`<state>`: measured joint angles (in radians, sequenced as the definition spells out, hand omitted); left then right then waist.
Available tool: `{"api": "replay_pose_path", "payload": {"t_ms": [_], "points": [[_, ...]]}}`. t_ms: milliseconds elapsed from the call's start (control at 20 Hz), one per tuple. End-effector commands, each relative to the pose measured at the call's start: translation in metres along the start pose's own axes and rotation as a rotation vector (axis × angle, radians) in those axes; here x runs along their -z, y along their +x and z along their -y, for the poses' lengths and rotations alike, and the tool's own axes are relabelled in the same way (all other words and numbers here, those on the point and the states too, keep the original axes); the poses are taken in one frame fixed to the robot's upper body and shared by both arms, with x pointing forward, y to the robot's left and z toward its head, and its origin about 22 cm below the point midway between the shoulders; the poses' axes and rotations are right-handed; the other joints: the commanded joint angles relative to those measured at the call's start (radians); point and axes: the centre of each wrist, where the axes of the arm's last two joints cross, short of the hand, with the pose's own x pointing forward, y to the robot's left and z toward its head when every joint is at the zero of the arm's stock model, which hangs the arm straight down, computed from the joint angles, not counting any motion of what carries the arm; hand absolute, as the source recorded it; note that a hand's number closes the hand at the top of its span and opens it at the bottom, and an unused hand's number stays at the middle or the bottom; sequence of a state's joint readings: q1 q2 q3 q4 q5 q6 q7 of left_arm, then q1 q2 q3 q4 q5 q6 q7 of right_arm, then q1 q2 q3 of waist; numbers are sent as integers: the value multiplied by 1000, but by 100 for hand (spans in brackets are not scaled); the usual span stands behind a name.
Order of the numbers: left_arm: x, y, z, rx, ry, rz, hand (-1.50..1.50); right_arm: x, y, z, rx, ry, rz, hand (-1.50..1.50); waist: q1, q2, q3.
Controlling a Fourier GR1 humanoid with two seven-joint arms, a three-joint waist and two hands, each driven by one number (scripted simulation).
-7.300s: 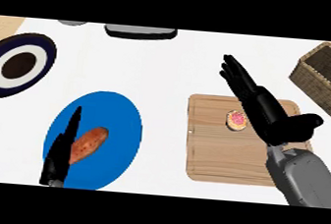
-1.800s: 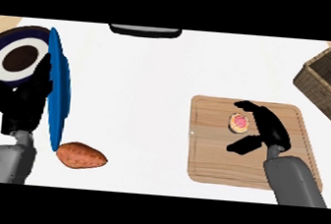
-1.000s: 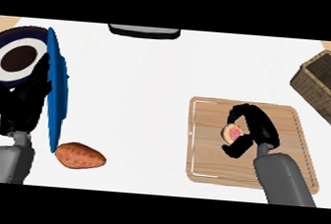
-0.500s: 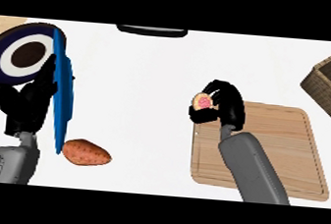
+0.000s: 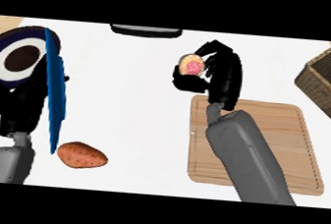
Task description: Pick the cupcake from the cutting board and place it in the basket
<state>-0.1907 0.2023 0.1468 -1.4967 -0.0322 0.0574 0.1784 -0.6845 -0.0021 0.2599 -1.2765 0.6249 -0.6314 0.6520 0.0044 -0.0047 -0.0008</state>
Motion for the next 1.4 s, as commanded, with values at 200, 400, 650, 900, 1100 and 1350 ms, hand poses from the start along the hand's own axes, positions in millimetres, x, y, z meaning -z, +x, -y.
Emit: {"api": "replay_pose_path", "payload": {"t_ms": [200, 400, 650, 900, 1100, 1350], "points": [[3, 6, 13, 0, -11, 3, 0, 23, 92, 49, -59, -150, -23, 150, -10, 0, 0], [4, -5, -19, 7, 1, -8, 0, 42, 113, 83, -12, -247, -34, 150, -6, 2, 0], [2, -5, 7, -3, -11, 0, 0, 76, 138, 109, 13, -339, -42, 150, 3, 4, 0], [6, 4, -1, 4, -1, 16, 0, 103, 135, 123, -85, -410, -99, 150, 3, 5, 0], [-5, 3, -3, -5, -18, 4, 0, 138, 113, 152, -140, -435, -123, 150, 13, 8, 1], [-7, 7, -2, 9, -27, 8, 0, 160, 112, 167, -244, -421, -144, 150, 17, 8, 1]]}}
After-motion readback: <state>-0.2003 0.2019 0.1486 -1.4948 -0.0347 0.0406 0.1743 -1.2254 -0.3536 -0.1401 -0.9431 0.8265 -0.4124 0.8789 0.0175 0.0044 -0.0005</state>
